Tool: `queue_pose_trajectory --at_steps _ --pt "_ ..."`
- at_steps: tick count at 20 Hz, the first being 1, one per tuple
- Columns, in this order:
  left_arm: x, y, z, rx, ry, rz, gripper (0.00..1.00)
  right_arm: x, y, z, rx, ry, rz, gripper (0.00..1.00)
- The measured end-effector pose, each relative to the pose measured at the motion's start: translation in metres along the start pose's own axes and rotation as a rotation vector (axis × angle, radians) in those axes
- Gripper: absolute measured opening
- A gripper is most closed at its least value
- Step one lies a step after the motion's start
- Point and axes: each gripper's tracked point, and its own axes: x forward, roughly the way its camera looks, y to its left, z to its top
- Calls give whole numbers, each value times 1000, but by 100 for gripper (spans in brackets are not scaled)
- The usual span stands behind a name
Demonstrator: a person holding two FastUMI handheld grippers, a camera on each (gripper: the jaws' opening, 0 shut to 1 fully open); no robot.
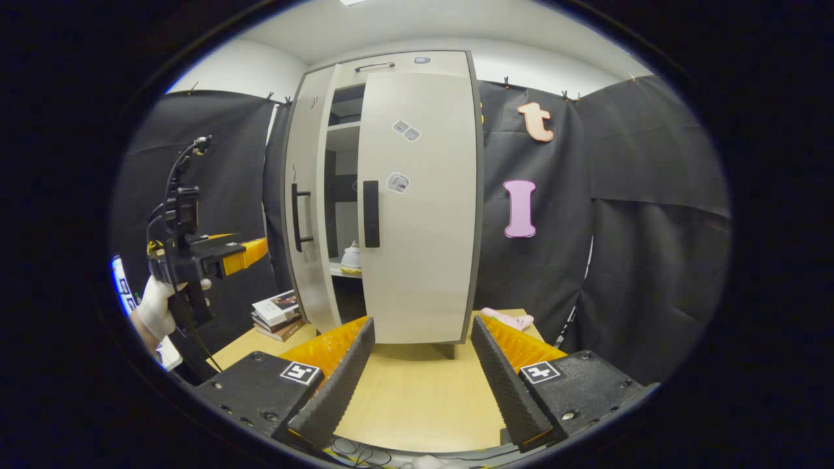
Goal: Grab one shoe with the right hand and put it into the shoe cabinet, grab the other shoe with the left hand and put it into the shoe cabinet; then close the right door with the right hand and the left door with the left hand.
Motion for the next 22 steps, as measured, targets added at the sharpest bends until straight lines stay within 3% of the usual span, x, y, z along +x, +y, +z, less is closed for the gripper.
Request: queue_pose_trajectory --at_steps 2,4,7,12,13,14,15,22 --pt "-9 -1 3 -11 2 -9 96 2 5 3 4 -6 5 97" --pt "-23 1 -1 -17 18 -9 100 4 10 3 2 -2 11 94" --pt "-47 4 -3 -19 34 -9 96 5 19 7 6 -10 18 98" --pt "-91 13 -20 -40 74 -2 100 2 33 13 -9 -38 6 98" --pt "-97 15 -24 -48 82 0 96 0 35 13 -12 -45 0 98" --pt "-103 17 -27 -57 86 5 100 -2 38 14 -8 -51 1 98" --pt "-109 18 -29 -63 92 1 96 -3 41 15 -4 -55 0 98" --pt "-130 30 -31 -49 80 10 96 -21 60 24 8 -98 -19 98"
